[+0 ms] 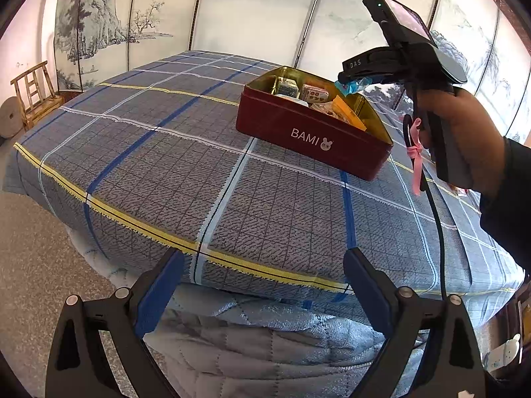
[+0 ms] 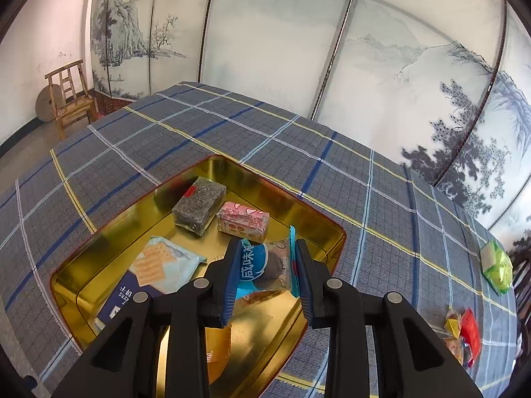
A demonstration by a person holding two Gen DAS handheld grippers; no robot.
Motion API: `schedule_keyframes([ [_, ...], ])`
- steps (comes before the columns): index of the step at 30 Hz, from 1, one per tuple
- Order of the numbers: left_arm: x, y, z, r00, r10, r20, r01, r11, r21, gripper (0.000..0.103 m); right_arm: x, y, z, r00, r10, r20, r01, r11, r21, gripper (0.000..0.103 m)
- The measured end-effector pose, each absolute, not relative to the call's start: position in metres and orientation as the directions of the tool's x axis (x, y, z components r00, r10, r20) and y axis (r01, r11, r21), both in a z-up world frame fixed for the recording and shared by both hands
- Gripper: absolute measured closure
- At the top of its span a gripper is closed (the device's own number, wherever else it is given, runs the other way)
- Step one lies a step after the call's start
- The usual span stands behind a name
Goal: Organize snacks
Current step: 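Carry the blue candy into the tin and open the right gripper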
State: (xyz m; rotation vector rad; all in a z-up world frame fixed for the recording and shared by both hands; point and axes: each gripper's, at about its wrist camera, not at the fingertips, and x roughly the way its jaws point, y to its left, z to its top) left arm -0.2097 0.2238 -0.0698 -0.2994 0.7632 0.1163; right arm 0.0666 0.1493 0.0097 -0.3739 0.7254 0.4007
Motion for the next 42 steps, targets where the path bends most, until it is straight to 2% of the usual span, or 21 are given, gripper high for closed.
schedule_keyframes([
  [42, -0.199, 0.225, -0.083, 0.69, 0.001, -0.723, -0.218, 0.954, -0.207, 0.008, 0.088, 0.152, -0.036, 0.586, 0.239, -0.774, -0.497, 0.861, -0.111, 0.068],
])
